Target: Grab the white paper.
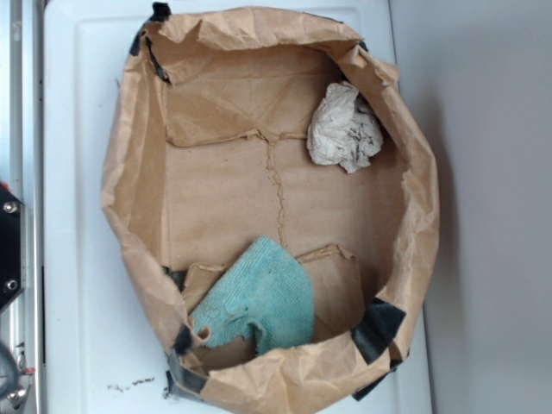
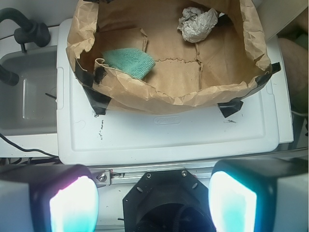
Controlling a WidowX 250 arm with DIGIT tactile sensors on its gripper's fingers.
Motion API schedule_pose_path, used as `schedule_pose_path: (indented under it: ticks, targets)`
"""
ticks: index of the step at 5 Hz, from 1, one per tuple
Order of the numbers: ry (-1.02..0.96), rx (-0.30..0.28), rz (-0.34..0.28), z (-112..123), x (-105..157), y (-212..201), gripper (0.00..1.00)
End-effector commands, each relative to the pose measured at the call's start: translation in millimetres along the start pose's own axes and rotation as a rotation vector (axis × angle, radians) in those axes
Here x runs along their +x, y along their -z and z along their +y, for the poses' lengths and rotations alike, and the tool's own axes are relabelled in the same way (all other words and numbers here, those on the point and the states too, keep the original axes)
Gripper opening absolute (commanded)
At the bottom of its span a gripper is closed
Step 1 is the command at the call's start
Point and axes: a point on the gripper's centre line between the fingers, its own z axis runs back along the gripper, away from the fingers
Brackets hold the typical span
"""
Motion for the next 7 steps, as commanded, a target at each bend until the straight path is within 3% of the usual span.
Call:
schedule_pose_path:
  ticks: [1,2,3,6,7]
  targets:
    - [0.0,0.0,0.0,0,0,0,1.0]
    - [-0.019,0.021,-0.046,19,49,16,1.0]
    - [-0.042,0.002,-0.063,36,99,22,1.0]
    - [-0.042,0.002,-0.063,36,99,22,1.0]
    - [-0.073,0.062,-0.132,50,118,72,1.0]
